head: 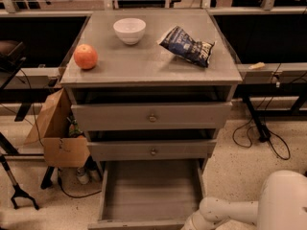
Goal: Close bottom drawer
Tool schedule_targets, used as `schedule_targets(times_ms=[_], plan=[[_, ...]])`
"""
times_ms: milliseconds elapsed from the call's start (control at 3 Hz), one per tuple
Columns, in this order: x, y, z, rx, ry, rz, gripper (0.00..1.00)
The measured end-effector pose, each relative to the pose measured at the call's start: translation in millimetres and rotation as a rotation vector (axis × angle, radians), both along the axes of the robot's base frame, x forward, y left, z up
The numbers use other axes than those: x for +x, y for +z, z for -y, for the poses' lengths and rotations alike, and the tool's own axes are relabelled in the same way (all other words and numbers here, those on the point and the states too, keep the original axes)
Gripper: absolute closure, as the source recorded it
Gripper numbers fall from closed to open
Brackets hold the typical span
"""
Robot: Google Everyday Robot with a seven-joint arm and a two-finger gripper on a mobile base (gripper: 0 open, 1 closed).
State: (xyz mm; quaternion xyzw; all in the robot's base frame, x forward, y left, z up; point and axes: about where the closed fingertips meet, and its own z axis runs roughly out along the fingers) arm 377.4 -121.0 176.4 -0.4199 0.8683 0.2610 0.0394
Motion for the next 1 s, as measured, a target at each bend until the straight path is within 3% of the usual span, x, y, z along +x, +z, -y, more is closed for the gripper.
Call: schedule_targets(times_ms=[333, 667, 1000], plan=[[23.9, -0.7, -8.4, -0.003, -0.009, 0.038, 0.7], [30.5, -1.2, -8.6, -0.005, -0.015, 0.053, 0.64], [26.1, -2.3, -8.6, -0.005, -0.017, 0.053, 0.44]])
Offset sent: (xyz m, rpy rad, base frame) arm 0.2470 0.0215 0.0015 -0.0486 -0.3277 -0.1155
